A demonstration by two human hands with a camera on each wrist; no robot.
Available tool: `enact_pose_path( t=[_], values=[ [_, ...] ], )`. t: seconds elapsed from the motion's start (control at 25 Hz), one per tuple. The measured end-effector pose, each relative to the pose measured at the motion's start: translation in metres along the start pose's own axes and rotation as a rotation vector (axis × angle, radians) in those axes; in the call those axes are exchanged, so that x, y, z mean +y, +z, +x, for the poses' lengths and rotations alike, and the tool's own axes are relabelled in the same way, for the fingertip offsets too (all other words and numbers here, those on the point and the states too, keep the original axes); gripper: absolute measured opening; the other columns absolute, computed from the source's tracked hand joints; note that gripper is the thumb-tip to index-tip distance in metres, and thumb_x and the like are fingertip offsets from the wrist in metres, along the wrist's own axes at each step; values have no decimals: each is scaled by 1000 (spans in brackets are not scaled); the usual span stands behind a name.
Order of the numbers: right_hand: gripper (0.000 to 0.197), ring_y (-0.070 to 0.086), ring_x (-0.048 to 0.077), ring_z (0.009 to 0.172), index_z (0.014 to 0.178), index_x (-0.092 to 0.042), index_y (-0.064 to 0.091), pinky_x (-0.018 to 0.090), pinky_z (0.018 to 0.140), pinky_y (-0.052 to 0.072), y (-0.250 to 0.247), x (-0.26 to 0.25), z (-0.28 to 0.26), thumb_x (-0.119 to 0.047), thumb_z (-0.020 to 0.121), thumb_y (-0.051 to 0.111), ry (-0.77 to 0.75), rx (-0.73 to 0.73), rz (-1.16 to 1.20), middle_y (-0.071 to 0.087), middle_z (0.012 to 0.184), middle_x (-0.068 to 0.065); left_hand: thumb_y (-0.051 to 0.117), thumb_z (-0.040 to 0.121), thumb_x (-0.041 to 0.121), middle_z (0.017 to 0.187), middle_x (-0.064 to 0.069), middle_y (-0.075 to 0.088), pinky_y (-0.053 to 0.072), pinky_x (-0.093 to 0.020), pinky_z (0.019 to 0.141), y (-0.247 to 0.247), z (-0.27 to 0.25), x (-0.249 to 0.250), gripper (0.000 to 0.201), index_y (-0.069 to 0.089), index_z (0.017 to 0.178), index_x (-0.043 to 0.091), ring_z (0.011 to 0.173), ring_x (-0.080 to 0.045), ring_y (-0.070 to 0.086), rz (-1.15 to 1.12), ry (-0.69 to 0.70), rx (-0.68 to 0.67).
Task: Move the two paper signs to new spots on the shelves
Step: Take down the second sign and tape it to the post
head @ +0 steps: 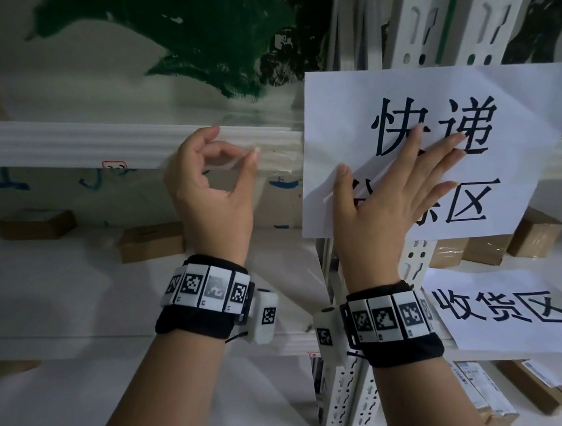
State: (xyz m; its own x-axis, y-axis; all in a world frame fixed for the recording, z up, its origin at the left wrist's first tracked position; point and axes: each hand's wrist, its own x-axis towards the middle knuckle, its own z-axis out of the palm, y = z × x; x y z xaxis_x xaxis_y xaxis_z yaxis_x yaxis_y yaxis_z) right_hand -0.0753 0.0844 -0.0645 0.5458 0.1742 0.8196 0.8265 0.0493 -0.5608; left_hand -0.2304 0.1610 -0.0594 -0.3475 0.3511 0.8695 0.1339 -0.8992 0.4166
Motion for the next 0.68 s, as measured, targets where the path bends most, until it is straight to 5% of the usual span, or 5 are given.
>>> enact_pose_path(
  t=[0.12,0.24,0.36,0.52,0.68],
  values=[
    [70,-4,49,161,166,-1,24,67,128,-5,9,-7,-3,-5,102,54,-130,-51,-1,4,173,29,87,86,35,147,2,57,32,-64,123,-8,13,-5,57,66,132,9,146,-38,46,239,88,-46],
    [85,0,46,162,166,0,25,66,129,-3,23,-23,-12,20,83,36,-369,-272,-12,11,175,23,80,88,46,147,8,61,-4,-68,126,-16,29,-10,55,69,133,17,161,-38,25,376,100,-196],
    [92,-6,47,162,167,1,16,66,129,-4,35,-42,-26,5,76,29,-479,-412,-74,3,175,23,78,90,42,131,8,72,-5,-67,125,-19,33,-15,36,77,121,24,158,-30,35,367,114,-228],
    [91,-11,49,160,165,8,8,64,126,-14,55,-62,-43,0,76,25,-373,-397,-25,-6,172,31,76,91,30,127,10,73,-4,-68,126,-21,35,-14,28,79,117,25,154,-25,41,347,92,-226],
    [86,-10,51,159,163,10,9,72,123,-11,68,-75,-51,-1,90,51,-328,-388,-10,-5,171,34,70,94,22,125,10,74,-4,-69,126,-21,36,-9,25,79,117,24,152,-24,44,343,84,-239]
  ],
)
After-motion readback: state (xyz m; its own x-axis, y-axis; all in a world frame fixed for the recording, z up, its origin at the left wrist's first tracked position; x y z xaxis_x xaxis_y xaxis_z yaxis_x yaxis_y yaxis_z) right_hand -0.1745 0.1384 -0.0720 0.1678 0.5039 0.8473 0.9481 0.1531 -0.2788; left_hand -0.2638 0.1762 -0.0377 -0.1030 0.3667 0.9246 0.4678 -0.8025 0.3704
